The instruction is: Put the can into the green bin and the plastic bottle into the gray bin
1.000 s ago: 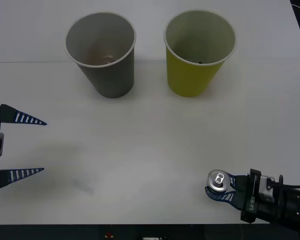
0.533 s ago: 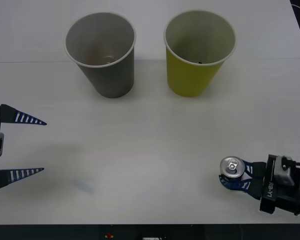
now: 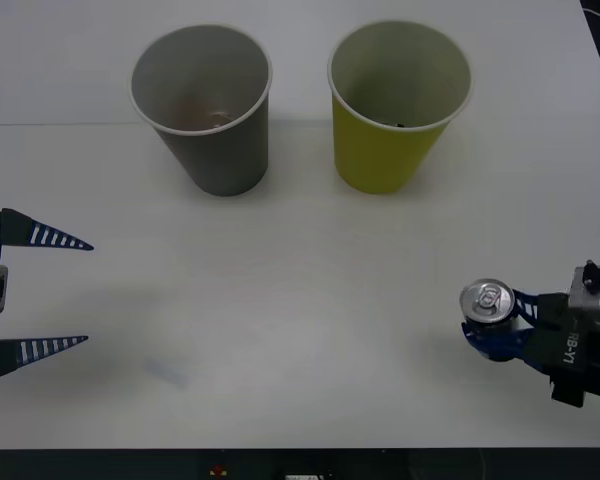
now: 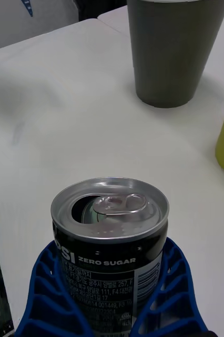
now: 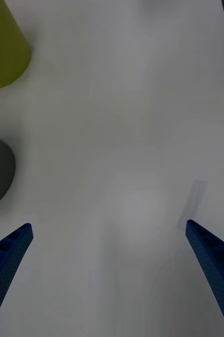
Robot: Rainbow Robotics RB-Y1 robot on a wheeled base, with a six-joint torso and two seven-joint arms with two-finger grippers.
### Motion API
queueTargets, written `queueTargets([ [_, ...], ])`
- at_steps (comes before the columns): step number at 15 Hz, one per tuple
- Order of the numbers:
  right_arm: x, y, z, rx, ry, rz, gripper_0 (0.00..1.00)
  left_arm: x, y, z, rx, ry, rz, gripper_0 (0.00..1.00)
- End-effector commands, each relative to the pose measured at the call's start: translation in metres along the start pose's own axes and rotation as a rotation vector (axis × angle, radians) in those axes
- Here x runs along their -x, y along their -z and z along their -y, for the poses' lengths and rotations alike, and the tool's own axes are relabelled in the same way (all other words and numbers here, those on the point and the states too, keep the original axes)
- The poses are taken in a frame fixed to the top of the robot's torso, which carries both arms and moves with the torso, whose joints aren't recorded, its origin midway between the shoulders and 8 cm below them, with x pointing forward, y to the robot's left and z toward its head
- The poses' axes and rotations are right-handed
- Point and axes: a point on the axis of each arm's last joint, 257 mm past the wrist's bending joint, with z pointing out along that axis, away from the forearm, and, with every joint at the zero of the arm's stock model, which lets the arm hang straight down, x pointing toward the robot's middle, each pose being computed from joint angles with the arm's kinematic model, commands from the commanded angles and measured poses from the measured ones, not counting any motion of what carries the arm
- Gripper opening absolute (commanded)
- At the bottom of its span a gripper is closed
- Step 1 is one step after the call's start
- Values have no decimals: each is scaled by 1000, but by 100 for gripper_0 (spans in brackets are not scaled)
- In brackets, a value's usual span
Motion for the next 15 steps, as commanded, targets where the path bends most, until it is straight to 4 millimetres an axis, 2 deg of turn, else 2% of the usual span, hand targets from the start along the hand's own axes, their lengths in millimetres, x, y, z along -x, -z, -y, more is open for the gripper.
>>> queueTargets([
  [1,13,4,10,-61,-20,-54,0,0,0,0,0,0,0,100],
  [6,47,-2,46,-123,-1,-111,0,0,0,0,0,0,0,100],
  [8,71,-10,64,-155,1,-119,0,0,0,0,0,0,0,100],
  [12,139,-26,103,-264,-22,-57,0,0,0,0,0,0,0,100],
  [15,172,-40,125,-295,-65,-28,0,0,0,0,0,0,0,100],
])
